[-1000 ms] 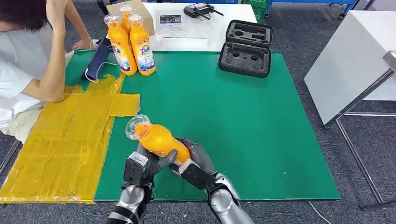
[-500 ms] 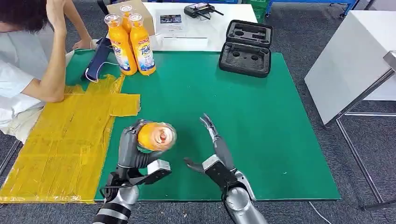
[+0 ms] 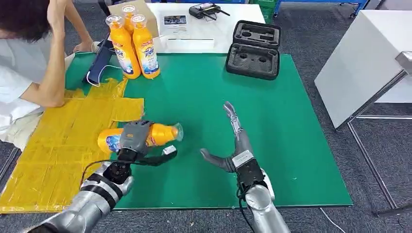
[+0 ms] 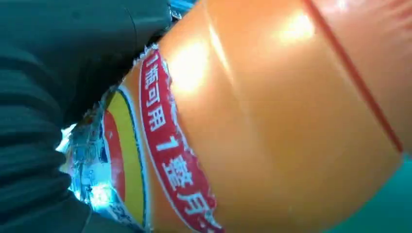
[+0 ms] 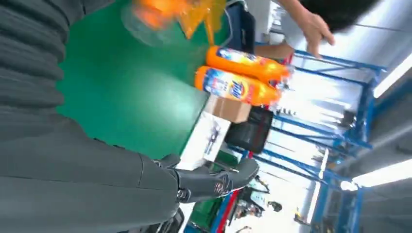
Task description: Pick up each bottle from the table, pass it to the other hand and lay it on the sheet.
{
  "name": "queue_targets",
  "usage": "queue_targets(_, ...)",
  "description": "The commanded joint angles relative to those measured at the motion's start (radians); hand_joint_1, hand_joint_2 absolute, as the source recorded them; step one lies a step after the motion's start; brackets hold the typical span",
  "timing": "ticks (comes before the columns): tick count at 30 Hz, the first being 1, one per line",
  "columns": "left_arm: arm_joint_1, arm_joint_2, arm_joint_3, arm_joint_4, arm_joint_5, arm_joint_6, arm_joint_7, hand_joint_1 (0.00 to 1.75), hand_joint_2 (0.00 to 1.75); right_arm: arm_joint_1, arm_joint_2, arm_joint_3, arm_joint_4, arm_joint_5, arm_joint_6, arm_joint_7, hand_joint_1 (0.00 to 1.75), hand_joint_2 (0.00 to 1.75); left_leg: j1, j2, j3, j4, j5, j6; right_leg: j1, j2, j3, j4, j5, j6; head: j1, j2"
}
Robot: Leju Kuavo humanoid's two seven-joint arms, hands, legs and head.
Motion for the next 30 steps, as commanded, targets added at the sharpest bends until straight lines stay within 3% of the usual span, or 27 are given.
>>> queue_targets(1,-0.166,0.104,-0.169,0.365,0.033,-0.111,-0.016,1.75,1.75,-0.034,-0.016,-0.027,0.057,-0.028,0.013,-0.005,0.00,1.75,0.001,0.002,0.003,0.000,-0.002,-0.002,0.001,0.003,0.003,-0.001,-0.001,-0.002,0.000,0.000)
queue_targets(7,-0.141,0.143,-0.164,0.378,0.012,-0.168,0.014,1.75,1.75,-0.038,-0.017,-0.024,0.078,-0.028,0.016,-0.010,0.00,1.75,0.001,-0.001,0.009,-0.001,-0.002,-0.004,0.002,0.002,0.009,-0.001,-0.003,-0.003,0.000,0.000)
queue_targets(12,-0.117,0.150,-0.106,0.370,0.043,-0.117,-0.001,1.75,1.75,-0.026,-0.021,-0.029,0.081,-0.028,0.014,-0.011,0.00,1.75,0.001,0.000,0.009,-0.002,-0.002,-0.004,0.001,0.002,0.008,0.001,-0.003,-0.004,0.000,0.000)
queue_targets(13,-0.112,0.146,-0.084,0.368,0.061,-0.103,-0.017,1.59,1.75,-0.024,-0.022,-0.029,0.084,-0.026,0.012,-0.013,0.00,1.75,0.001,0.000,0.011,-0.003,-0.003,-0.005,0.001,0.003,0.010,0.000,-0.003,-0.005,0.000,0.000)
queue_targets(14,-0.101,0.135,-0.035,0.363,0.094,-0.068,-0.060,0.00,1.75,-0.022,-0.023,-0.029,0.086,-0.025,0.010,-0.015,0.00,1.75,0.000,-0.001,0.011,-0.002,-0.002,-0.005,0.001,0.001,0.009,0.001,-0.003,-0.004,0.000,0.000)
queue_targets(30,-0.044,0.070,0.037,0.352,0.067,0.058,-0.099,0.00,1.75,-0.033,-0.028,0.001,0.130,0.003,0.004,-0.013,0.00,1.75,0.000,-0.005,0.012,-0.003,-0.002,-0.005,0.000,-0.002,0.012,0.001,-0.004,-0.004,0.000,0.000)
